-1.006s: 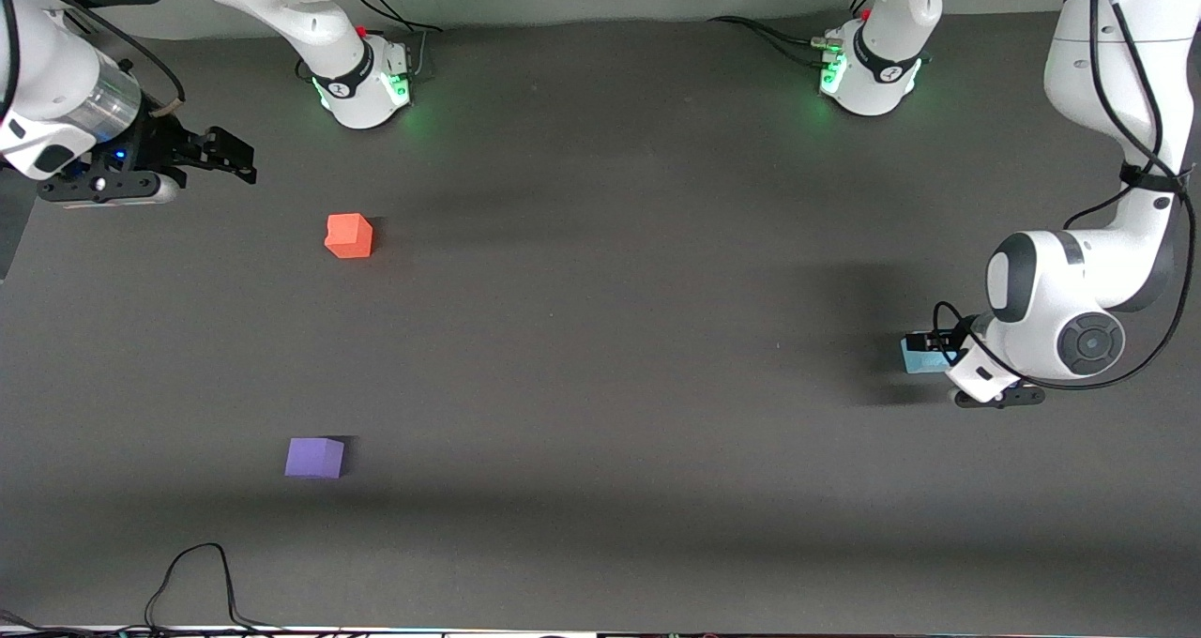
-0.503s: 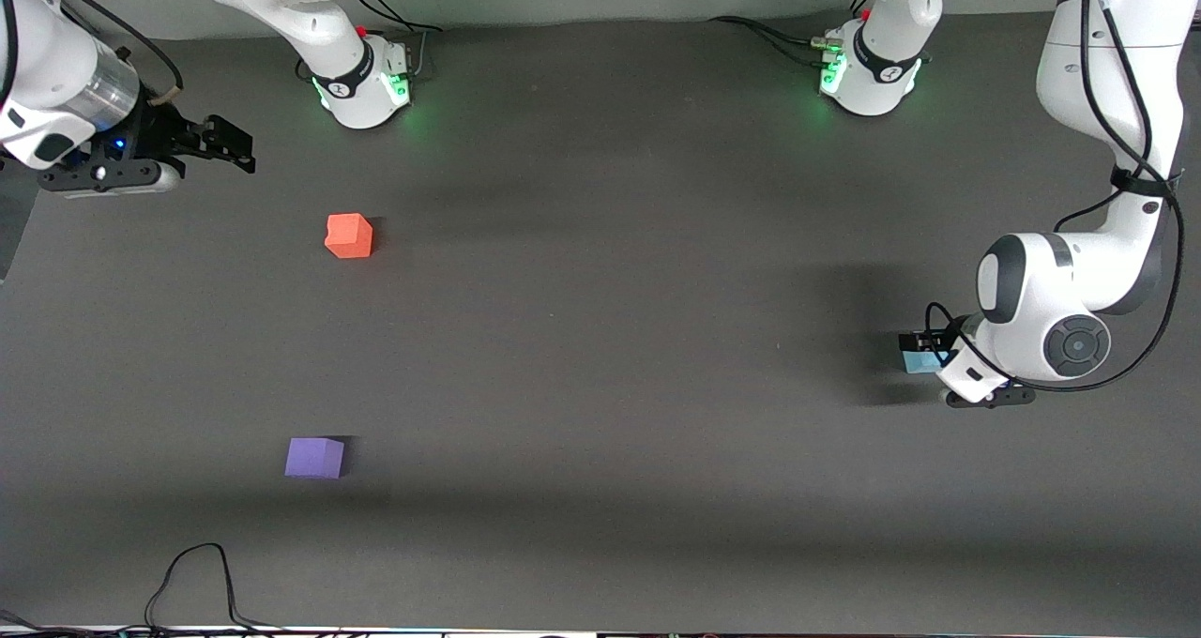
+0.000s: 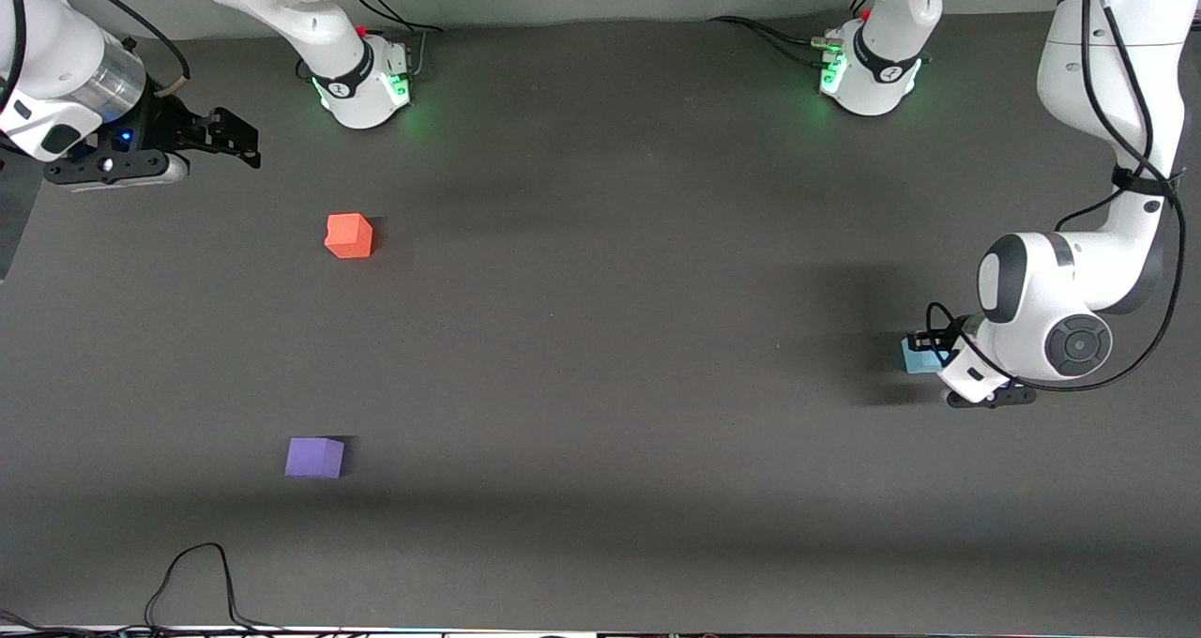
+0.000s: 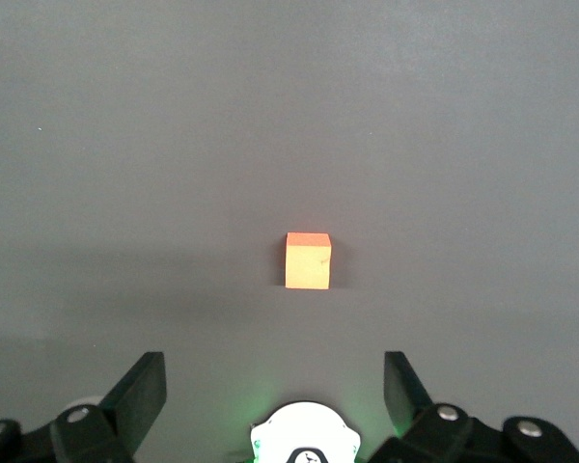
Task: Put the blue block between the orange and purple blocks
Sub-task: 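Close the left gripper on the light-blue block, then lift and carry the blue block with the left gripper toward table center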
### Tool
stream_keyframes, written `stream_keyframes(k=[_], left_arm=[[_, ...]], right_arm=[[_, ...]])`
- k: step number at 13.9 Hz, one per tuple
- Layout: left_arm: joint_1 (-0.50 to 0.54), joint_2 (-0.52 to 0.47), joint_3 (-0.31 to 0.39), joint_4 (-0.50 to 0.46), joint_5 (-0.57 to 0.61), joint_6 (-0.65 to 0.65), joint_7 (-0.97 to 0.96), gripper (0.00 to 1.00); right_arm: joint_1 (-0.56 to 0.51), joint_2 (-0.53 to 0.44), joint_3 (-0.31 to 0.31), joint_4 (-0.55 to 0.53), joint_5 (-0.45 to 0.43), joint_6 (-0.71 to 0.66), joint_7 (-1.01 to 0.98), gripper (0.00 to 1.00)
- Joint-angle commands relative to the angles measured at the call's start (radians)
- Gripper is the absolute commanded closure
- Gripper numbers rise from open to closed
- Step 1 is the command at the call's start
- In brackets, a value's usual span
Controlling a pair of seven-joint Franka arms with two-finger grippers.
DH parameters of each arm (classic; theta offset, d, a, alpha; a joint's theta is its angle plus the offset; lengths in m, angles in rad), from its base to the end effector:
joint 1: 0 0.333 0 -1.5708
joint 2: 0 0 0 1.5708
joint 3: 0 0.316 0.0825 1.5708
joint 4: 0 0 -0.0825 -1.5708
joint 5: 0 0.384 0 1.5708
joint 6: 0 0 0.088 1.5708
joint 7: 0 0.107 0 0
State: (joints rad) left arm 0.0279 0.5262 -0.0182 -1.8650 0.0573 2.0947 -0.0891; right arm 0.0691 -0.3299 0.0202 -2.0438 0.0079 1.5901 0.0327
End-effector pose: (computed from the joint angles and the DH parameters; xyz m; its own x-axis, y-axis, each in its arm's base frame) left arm 0.6052 0.0090 0.2122 0.9549 0.0693 -0.2886 0.0555 -0.9969 -0.0558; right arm 0.4397 0.0413 0.5685 0.9909 0.0539 -0.1235 0.0546 -0.9985 0.0028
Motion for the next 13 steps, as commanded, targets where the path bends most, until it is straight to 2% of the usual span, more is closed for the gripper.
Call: stream_keyframes(k=[1, 5, 8, 10, 11, 13], left_arm=[[-0.013, -0.018, 0.006, 0.003, -0.001, -0.015, -0.008, 0.54], [-0.013, -0.124, 0.007, 0.017, -0.001, -0.146, -0.001, 0.52], [-0.014, -0.248, 0.006, 0.027, 0.001, -0.275, -0.003, 0.50], [-0.017, -0.323, 0.004, 0.061, 0.002, -0.396, -0.006, 0.50], [-0.020, -0.363, 0.004, 0.102, 0.001, -0.509, -0.003, 0.50], [-0.022, -0.423, 0.004, 0.151, 0.001, -0.638, -0.003, 0.50]], right_arm=[[0.003, -0.020, -0.014, -0.003, 0.009, -0.002, -0.020, 0.00], [0.003, -0.031, -0.046, -0.003, 0.007, -0.001, -0.025, 0.00], [0.003, -0.031, -0.109, -0.004, 0.007, 0.001, -0.078, 0.00], [0.003, -0.031, -0.134, -0.007, 0.007, -0.001, -0.086, 0.00], [0.003, -0.031, -0.135, -0.009, 0.004, -0.001, -0.088, 0.00], [0.003, -0.028, -0.135, -0.006, 0.001, 0.004, -0.088, 0.00]])
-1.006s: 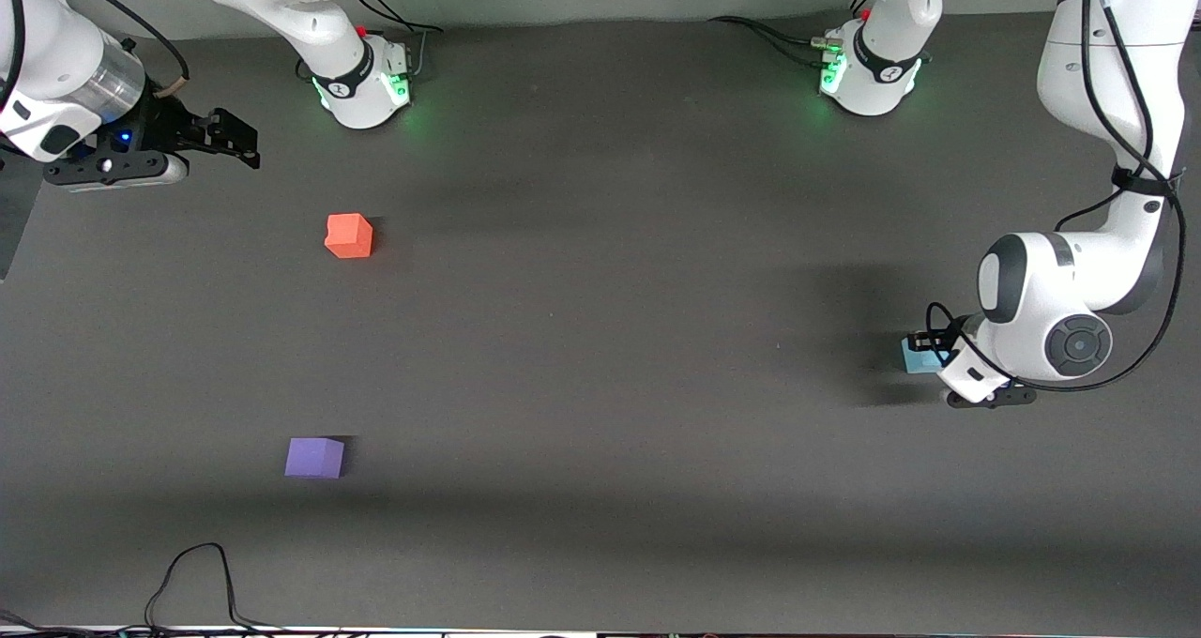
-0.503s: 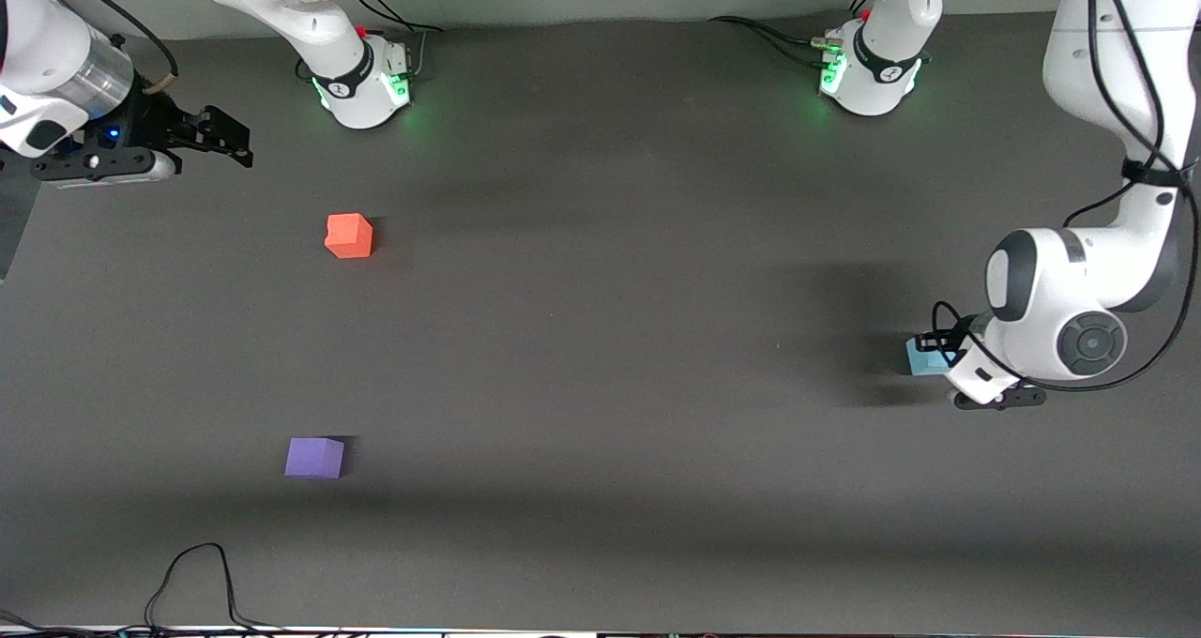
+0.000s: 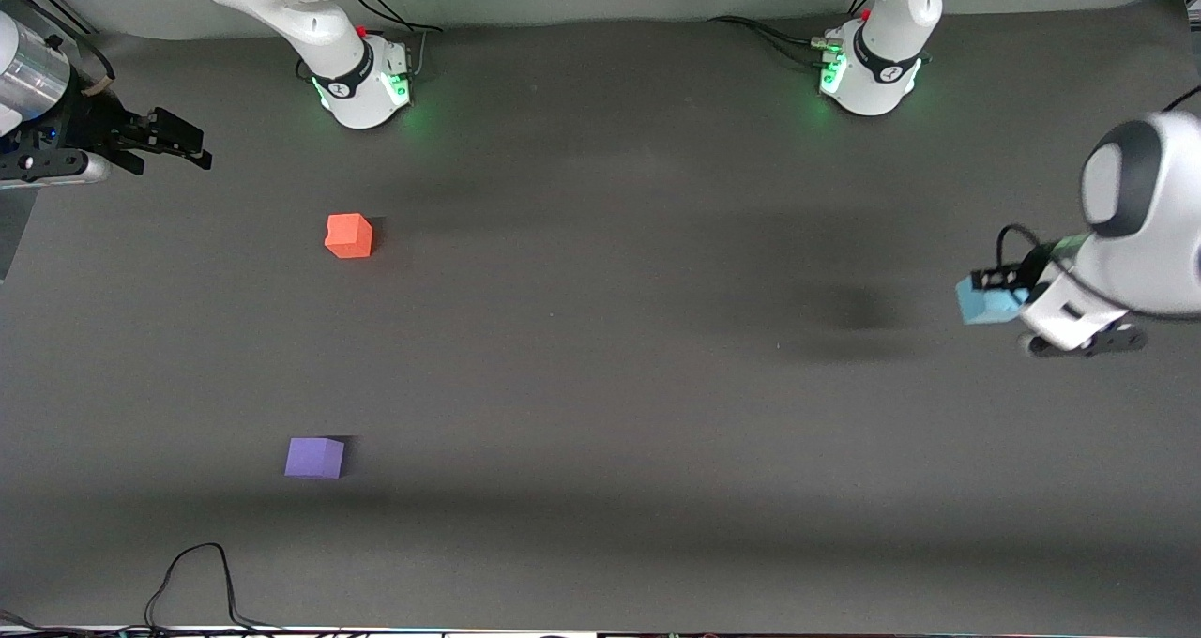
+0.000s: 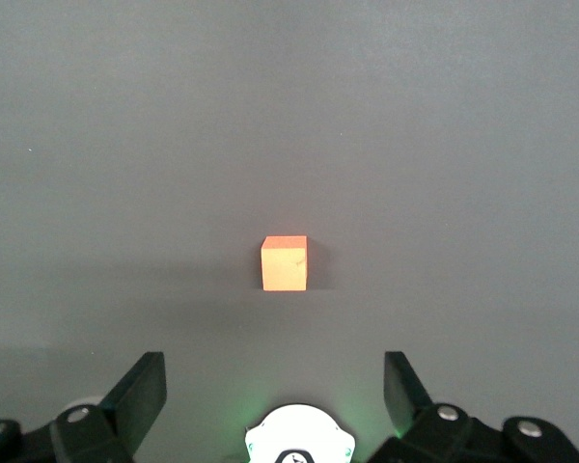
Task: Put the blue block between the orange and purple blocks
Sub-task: 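Lift and carry the blue block with the left gripper toward table center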
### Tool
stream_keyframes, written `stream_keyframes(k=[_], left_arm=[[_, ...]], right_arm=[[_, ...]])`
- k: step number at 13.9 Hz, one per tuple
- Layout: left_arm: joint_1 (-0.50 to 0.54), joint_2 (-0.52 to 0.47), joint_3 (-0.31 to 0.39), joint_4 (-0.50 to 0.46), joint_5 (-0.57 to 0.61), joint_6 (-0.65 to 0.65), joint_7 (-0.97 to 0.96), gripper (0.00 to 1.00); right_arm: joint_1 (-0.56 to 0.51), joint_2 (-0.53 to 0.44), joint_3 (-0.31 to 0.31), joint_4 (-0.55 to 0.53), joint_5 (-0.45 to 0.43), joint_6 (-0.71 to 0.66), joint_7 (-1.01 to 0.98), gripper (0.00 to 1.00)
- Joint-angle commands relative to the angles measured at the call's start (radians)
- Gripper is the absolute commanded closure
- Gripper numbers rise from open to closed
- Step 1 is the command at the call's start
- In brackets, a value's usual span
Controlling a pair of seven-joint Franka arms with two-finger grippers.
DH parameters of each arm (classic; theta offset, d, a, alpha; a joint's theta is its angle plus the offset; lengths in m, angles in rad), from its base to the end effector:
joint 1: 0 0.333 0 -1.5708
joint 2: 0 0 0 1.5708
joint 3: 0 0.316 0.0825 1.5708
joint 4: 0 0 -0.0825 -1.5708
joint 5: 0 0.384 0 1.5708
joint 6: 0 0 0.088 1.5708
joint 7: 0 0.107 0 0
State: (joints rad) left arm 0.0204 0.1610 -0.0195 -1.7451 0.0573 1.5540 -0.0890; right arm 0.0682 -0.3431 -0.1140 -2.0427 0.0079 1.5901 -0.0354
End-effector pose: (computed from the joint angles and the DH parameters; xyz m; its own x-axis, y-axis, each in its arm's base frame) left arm 0.5676 0.0072 0.4526 0.9365 0.0897 -0.3389 0.0658 -0.9945 -0.0814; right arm 0.4384 -0.0256 0.5738 0.9940 0.0005 -0.1096 -0.0050 -0.9987 -0.0500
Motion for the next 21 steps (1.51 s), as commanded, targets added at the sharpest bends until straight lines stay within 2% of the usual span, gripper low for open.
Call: stream_keyframes(k=[1, 4, 7, 10, 12, 13, 14, 18, 21], left_arm=[[-0.017, -0.079, 0.003, 0.047, -0.001, -0.135, -0.006, 0.50], [-0.059, -0.086, -0.045, 0.091, -0.013, -0.178, -0.090, 0.49], [-0.138, -0.037, -0.161, 0.133, -0.097, -0.161, -0.398, 0.48], [-0.274, 0.147, -0.265, 0.318, -0.120, -0.146, -0.761, 0.48], [-0.397, 0.303, -0.278, 0.473, -0.119, -0.111, -0.950, 0.48], [-0.445, 0.374, -0.277, 0.525, -0.119, -0.076, -1.013, 0.48], [-0.485, 0.421, -0.277, 0.539, -0.113, -0.016, -1.055, 0.48], [-0.608, 0.616, -0.270, 0.533, -0.059, 0.315, -1.123, 0.48], [-0.628, 0.715, -0.267, 0.533, -0.005, 0.437, -1.123, 0.48]], right_arm=[[0.005, -0.014, 0.005, -0.005, 0.001, 0.007, -0.018, 0.00], [0.007, -0.016, 0.013, -0.002, 0.004, 0.004, -0.003, 0.00], [0.007, -0.023, 0.010, -0.001, 0.004, -0.002, -0.008, 0.00], [0.007, -0.022, 0.020, 0.003, 0.004, 0.010, -0.004, 0.00], [0.007, -0.010, 0.020, 0.041, -0.003, 0.025, -0.015, 0.00], [0.009, -0.001, 0.019, 0.068, -0.003, 0.021, -0.015, 0.00], [0.007, -0.001, 0.019, 0.075, -0.003, 0.019, -0.015, 0.00], [0.013, 0.001, 0.020, 0.068, -0.006, 0.008, -0.006, 0.00], [0.010, 0.001, 0.016, 0.065, -0.015, -0.022, -0.014, 0.00]])
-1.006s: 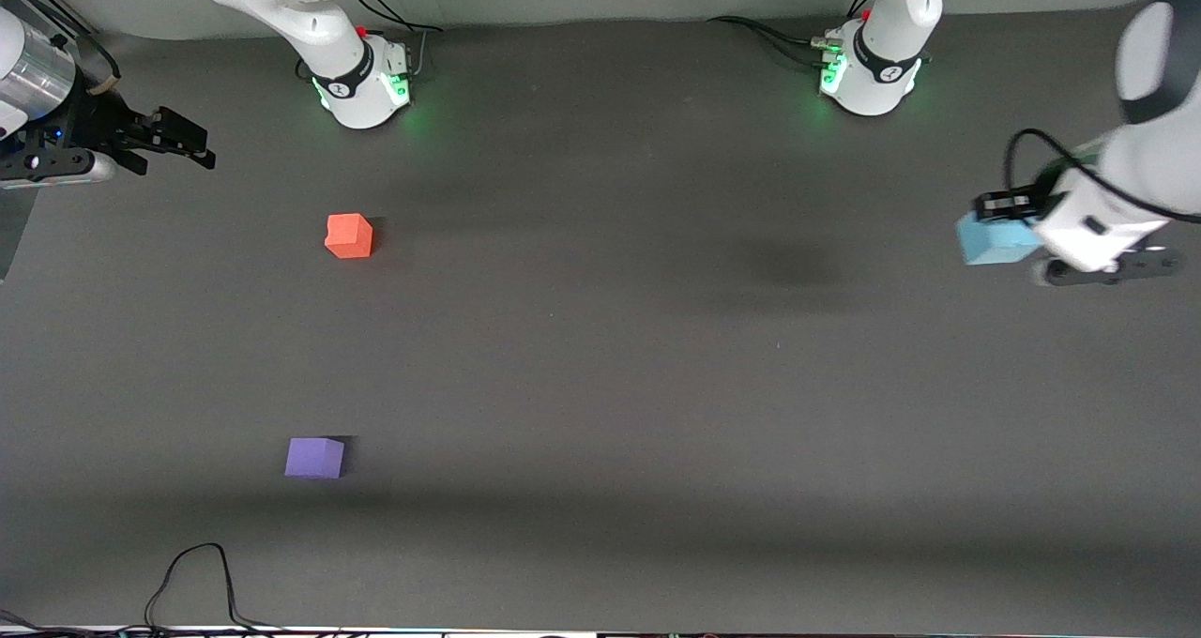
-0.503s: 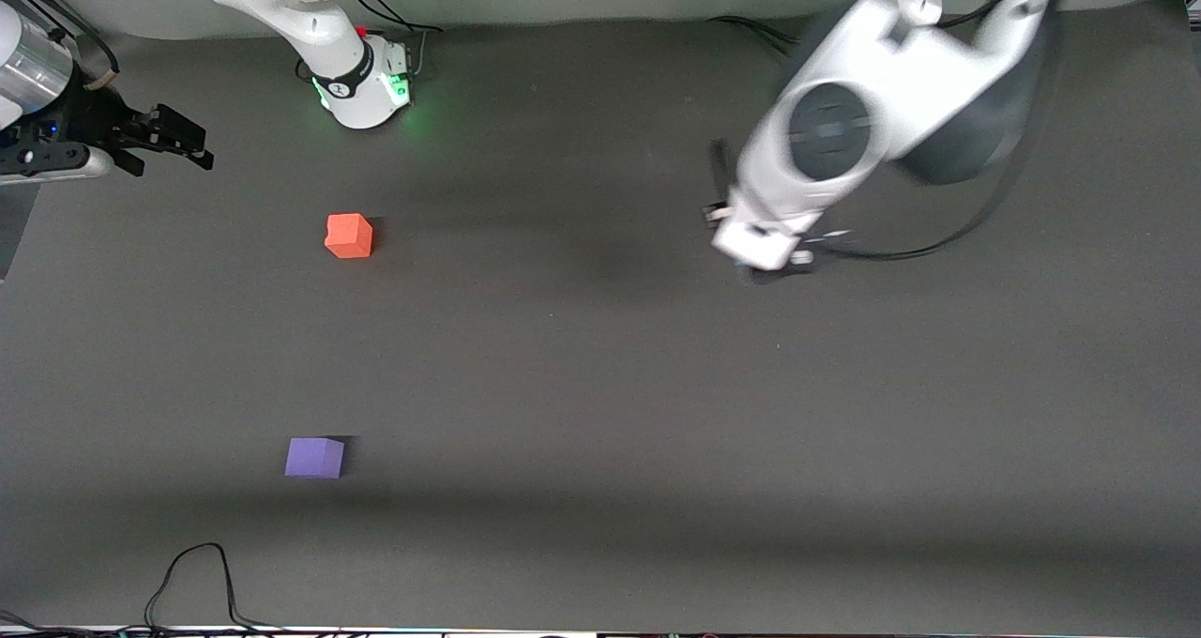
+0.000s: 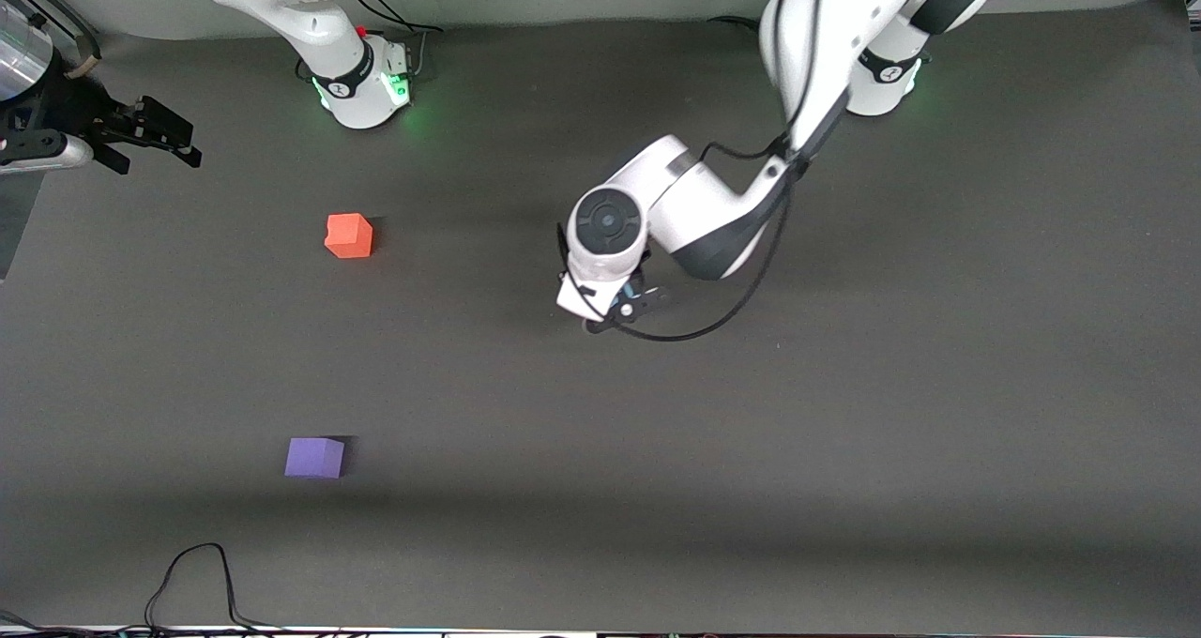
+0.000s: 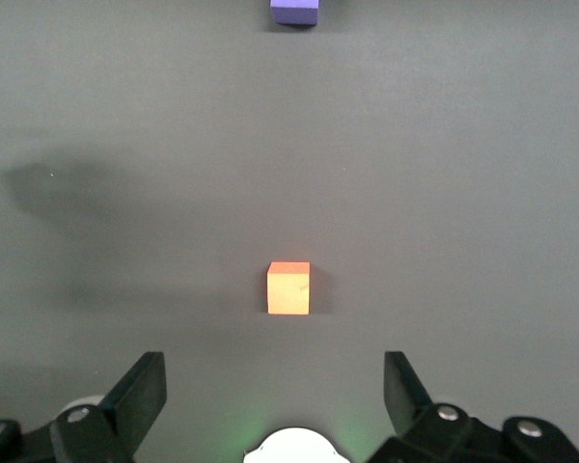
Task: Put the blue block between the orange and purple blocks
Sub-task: 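Lift and carry the blue block with the left gripper toward table center, then set the blue block down with the left gripper while the right gripper reaches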
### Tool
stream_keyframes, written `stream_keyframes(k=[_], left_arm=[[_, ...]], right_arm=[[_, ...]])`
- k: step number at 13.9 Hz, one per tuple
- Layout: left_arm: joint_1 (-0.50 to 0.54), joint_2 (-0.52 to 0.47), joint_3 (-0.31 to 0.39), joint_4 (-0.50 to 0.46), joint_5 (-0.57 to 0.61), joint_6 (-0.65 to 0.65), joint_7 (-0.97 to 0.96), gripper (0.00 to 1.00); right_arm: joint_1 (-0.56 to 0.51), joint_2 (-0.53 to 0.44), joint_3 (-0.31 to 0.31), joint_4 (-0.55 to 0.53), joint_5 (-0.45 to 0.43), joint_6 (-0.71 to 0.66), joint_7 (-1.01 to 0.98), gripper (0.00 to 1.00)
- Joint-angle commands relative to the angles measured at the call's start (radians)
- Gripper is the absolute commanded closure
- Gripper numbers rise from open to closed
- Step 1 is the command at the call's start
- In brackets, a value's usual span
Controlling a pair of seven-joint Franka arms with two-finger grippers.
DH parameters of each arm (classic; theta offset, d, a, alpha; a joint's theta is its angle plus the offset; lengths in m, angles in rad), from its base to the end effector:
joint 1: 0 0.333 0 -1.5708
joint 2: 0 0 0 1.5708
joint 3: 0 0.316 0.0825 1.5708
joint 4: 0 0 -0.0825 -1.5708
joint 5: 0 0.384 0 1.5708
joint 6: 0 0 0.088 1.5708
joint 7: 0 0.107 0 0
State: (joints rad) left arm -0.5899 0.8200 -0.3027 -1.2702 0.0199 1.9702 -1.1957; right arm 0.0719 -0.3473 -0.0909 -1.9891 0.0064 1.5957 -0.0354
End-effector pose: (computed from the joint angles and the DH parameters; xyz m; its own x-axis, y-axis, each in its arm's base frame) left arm 0.5052 -0.5380 0.2709 0.9064 0.3600 -0.2208 0.3664 -0.9304 -0.0126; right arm 0.4421 -0.0136 0.6016 0.9987 0.0231 -0.0460 0.0213 -0.9990 -0.0389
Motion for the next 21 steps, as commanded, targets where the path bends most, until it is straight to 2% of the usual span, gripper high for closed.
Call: stream_keyframes(k=[1, 2, 3, 4, 7, 8, 11, 13, 15, 17, 18, 20, 21], left_arm=[[-0.018, 0.077, 0.016, 0.058, 0.043, 0.047, -0.015, 0.48], [-0.018, 0.091, 0.016, 0.058, 0.049, 0.065, -0.013, 0.46], [-0.018, 0.097, 0.016, 0.057, 0.048, 0.081, -0.016, 0.29], [-0.018, 0.099, 0.016, 0.057, 0.048, 0.087, -0.018, 0.00], [0.004, 0.047, 0.014, 0.063, 0.037, 0.030, -0.024, 0.00], [0.045, 0.018, 0.014, 0.066, 0.037, -0.015, -0.013, 0.00], [0.201, -0.149, 0.002, 0.048, 0.029, -0.218, 0.098, 0.00], [0.318, -0.290, 0.001, -0.064, 0.025, -0.267, 0.268, 0.00], [0.445, -0.474, 0.002, -0.266, 0.017, -0.248, 0.439, 0.00], [0.563, -0.598, 0.005, -0.400, 0.017, -0.246, 0.623, 0.00], [0.629, -0.645, 0.007, -0.447, 0.015, -0.246, 0.696, 0.00], [0.747, -0.714, 0.007, -0.515, 0.014, -0.243, 0.870, 0.00], [0.790, -0.740, 0.010, -0.535, 0.014, -0.240, 0.937, 0.00]], right_arm=[[0.006, 0.005, -0.007, 0.012, -0.022, -0.031, -0.014, 0.00], [0.008, 0.007, -0.006, 0.012, -0.023, -0.031, -0.014, 0.00], [0.008, 0.005, -0.006, 0.003, -0.025, -0.030, -0.015, 0.00], [0.006, 0.008, -0.006, 0.000, -0.031, -0.023, -0.017, 0.00], [0.011, 0.025, -0.001, 0.000, -0.028, -0.032, -0.012, 0.00], [0.009, 0.019, 0.005, 0.001, -0.022, -0.052, -0.011, 0.00], [0.002, 0.033, 0.051, 0.006, 0.003, -0.085, -0.017, 0.00], [-0.004, 0.074, 0.146, 0.044, 0.058, -0.068, -0.015, 0.00], [-0.007, 0.184, 0.253, 0.165, 0.063, -0.066, -0.012, 0.00], [-0.012, 0.302, 0.412, 0.301, 0.052, -0.059, 0.014, 0.00], [-0.026, 0.382, 0.462, 0.382, 0.050, -0.053, 0.061, 0.00], [-0.017, 0.578, 0.477, 0.540, 0.052, -0.013, 0.118, 0.00], [-0.005, 0.647, 0.508, 0.581, 0.041, 0.042, 0.120, 0.00]])
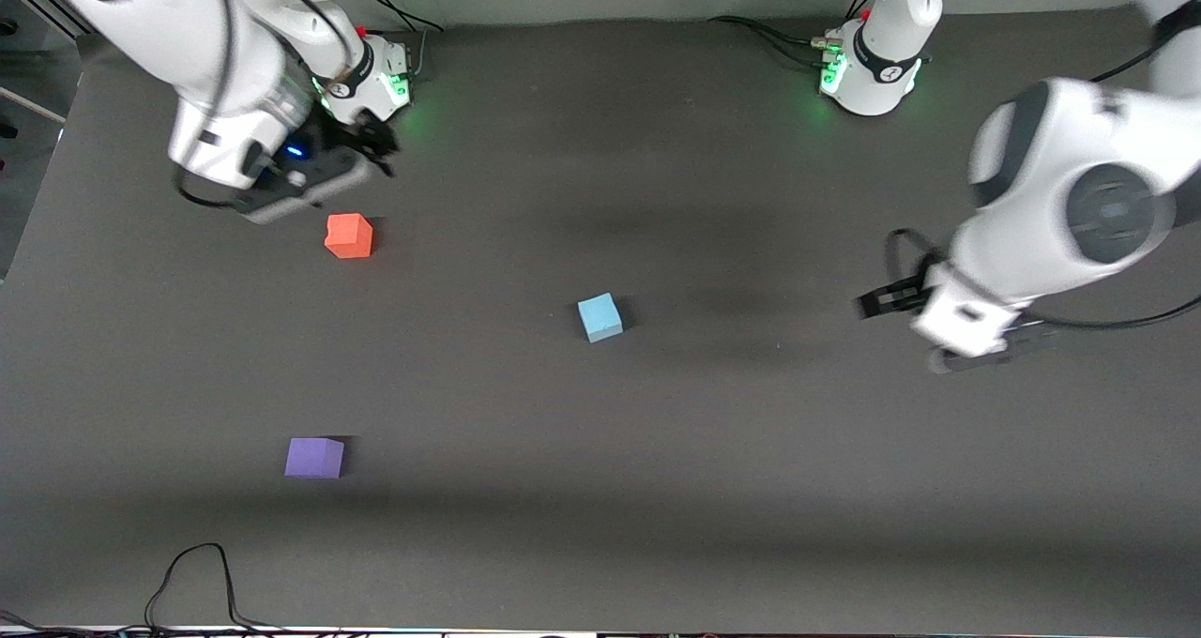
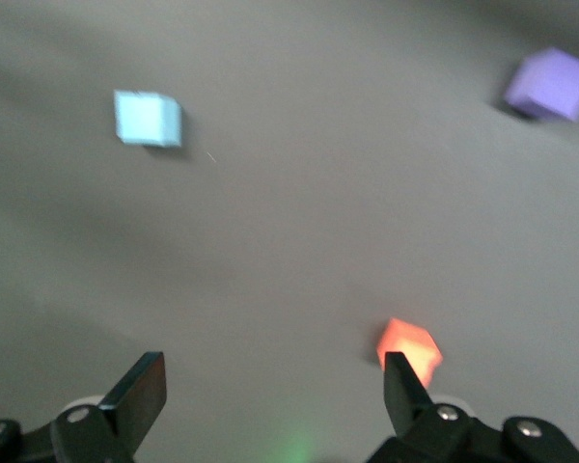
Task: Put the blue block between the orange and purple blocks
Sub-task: 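Set the blue block down with the left gripper while the right gripper reaches, then reach the right gripper to the blue block and grasp it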
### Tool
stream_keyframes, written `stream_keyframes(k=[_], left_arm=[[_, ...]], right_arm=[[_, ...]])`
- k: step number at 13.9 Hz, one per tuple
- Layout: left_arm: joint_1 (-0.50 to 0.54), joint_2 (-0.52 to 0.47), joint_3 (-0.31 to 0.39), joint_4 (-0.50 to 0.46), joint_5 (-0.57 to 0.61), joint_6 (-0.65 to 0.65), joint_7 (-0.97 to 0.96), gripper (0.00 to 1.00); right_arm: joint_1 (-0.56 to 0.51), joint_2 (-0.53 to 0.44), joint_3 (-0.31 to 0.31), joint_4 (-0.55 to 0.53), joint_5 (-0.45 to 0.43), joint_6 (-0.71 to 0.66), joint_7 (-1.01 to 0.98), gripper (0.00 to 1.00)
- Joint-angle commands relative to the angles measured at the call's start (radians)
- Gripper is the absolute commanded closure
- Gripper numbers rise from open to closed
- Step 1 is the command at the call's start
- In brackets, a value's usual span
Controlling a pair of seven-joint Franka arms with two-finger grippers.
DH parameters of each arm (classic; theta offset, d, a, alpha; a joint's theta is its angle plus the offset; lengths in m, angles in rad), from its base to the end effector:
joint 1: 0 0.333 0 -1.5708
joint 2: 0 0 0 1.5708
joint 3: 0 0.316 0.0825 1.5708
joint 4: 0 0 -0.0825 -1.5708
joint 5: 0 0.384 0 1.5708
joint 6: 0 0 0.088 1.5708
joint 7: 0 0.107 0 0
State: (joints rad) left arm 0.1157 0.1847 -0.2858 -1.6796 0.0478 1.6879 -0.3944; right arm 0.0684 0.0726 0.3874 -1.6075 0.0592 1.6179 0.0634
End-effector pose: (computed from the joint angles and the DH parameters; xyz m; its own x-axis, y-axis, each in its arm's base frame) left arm 0.5913 -0.0864 0.4796 0.9638 0.2152 -0.1573 0.2083 -0.9763 -0.0590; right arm 0.5175 0.2525 0.5734 0.9230 0.3798 -0.0623 0.3745 -0.9236 -0.0824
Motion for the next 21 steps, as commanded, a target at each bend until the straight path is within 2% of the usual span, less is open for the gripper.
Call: stream_keyframes(k=[1, 3, 4, 6, 9, 11, 12, 14, 15, 18, 21], left_arm=[[0.120, -0.126, -0.006, -0.136, -0.009, 0.033, 0.187, 0.00], [0.200, -0.171, -0.006, -0.134, 0.000, 0.000, 0.291, 0.00], [0.212, -0.197, -0.006, -0.132, 0.009, -0.017, 0.310, 0.00], [0.213, -0.229, 0.000, -0.105, 0.030, -0.066, 0.299, 0.00], [0.202, -0.243, -0.001, -0.110, 0.020, -0.073, 0.284, 0.00], [0.164, -0.251, -0.016, -0.109, 0.021, -0.088, 0.226, 0.00], [0.086, -0.249, 0.012, -0.110, 0.027, -0.094, 0.215, 0.00], [-0.156, -0.254, 0.207, -0.109, 0.033, -0.111, 0.139, 0.00], [-0.198, -0.254, 0.250, -0.109, 0.034, -0.111, 0.126, 0.00], [-0.186, -0.254, 0.296, -0.109, 0.034, -0.094, 0.198, 0.00], [-0.171, -0.255, 0.298, -0.114, 0.024, -0.082, 0.224, 0.00]], right_arm=[[0.004, 0.268, 0.065, 0.204, -0.050, 0.113, 0.054, 0.00], [0.011, 0.373, 0.119, 0.204, -0.100, 0.248, 0.149, 0.00], [0.033, 0.421, 0.134, 0.204, -0.154, 0.313, 0.209, 0.00], [0.073, 0.524, 0.152, 0.204, -0.254, 0.436, 0.350, 0.00], [0.123, 0.648, 0.191, 0.199, -0.355, 0.580, 0.577, 0.00], [0.159, 0.694, 0.191, 0.163, -0.514, 0.606, 0.659, 0.00], [0.162, 0.703, 0.192, 0.137, -0.582, 0.611, 0.686, 0.00], [0.188, 0.740, 0.192, 0.095, -0.677, 0.704, 0.769, 0.00], [0.191, 0.750, 0.192, 0.072, -0.685, 0.744, 0.803, 0.00], [0.209, 0.750, 0.192, 0.014, -0.720, 0.783, 0.851, 0.00], [0.218, 0.754, 0.194, -0.052, -0.860, 0.830, 0.972, 0.00]])
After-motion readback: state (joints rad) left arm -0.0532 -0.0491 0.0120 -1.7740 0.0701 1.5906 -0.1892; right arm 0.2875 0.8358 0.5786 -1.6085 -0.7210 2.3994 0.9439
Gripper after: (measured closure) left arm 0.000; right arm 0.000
